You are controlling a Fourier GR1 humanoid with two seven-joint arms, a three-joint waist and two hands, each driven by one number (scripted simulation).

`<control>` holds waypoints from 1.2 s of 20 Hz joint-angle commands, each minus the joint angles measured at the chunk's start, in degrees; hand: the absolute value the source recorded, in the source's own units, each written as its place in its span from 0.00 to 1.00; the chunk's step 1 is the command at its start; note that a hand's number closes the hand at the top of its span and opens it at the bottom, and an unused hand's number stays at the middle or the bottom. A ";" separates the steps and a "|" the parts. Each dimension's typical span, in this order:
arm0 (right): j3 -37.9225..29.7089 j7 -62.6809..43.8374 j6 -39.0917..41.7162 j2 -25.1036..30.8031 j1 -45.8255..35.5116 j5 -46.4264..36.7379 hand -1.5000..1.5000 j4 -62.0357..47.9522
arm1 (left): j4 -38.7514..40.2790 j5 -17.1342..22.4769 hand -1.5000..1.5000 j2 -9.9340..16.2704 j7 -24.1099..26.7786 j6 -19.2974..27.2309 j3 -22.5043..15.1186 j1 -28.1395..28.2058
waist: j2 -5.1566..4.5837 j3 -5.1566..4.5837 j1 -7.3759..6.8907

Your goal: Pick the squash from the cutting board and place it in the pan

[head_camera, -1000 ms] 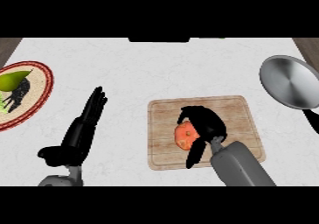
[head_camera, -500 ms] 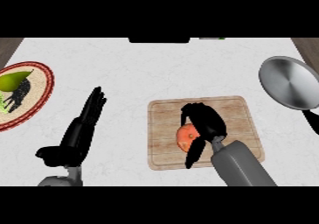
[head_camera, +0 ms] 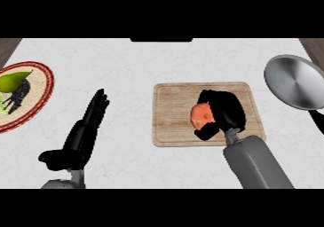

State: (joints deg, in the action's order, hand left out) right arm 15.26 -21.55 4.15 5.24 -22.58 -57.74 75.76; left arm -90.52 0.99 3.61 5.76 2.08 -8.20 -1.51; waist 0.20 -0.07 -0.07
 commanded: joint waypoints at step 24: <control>-30.93 -0.34 -27.54 9.97 -10.19 5.02 1.00 -9.19 | 0.51 -1.88 0.50 -2.50 -1.72 1.08 -0.63 -2.31 | -0.57 0.14 -0.47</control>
State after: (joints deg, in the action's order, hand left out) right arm -10.50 -29.05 -17.38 11.63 -32.25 -55.91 74.47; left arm -91.28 0.18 2.66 5.13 1.84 -8.15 -1.41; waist -0.14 0.02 -0.38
